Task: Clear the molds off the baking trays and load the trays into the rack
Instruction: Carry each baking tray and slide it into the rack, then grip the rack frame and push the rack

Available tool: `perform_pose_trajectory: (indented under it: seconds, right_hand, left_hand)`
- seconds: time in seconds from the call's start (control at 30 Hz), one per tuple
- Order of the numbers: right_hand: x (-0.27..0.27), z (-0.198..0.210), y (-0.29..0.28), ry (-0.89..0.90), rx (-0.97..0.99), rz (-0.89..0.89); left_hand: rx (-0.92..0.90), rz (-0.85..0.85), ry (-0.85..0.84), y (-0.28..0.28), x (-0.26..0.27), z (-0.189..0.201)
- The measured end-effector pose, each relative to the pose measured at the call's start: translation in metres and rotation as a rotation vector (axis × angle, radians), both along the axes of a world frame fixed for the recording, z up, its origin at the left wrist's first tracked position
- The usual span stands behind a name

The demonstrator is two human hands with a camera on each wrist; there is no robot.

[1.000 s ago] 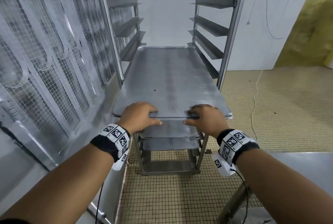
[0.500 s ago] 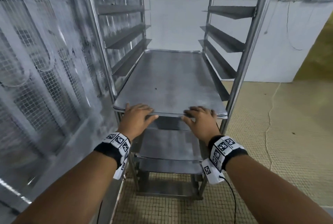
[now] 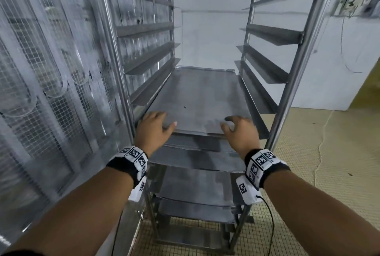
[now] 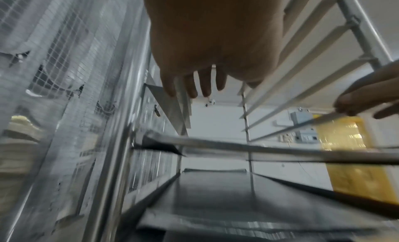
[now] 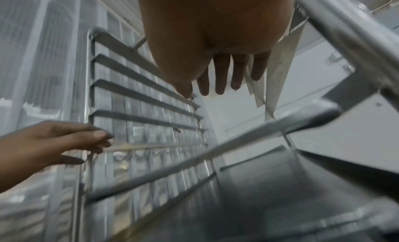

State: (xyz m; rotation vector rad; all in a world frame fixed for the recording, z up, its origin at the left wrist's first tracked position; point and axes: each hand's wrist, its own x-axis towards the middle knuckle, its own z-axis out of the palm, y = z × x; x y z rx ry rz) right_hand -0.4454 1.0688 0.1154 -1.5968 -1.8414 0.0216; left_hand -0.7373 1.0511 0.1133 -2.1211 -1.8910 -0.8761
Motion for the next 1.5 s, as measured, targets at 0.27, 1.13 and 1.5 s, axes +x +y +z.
perform_pose_trajectory:
  seconds: [0.27, 1.13, 1.5]
  right_hand:
    - [0.066, 0.123, 0.001, 0.313, 0.471, -0.242]
    - [0.095, 0.199, 0.06, 0.563, 0.504, -0.275]
    - [0.101, 0.199, 0.096, 0.566, 0.514, -0.293]
  left_hand:
    - [0.404, 0.225, -0.448, 0.017, -0.052, 0.108]
    - [0.513, 0.095, -0.7, 0.09, -0.087, 0.198]
    - [0.59, 0.138, -0.657, 0.117, -0.079, 0.197]
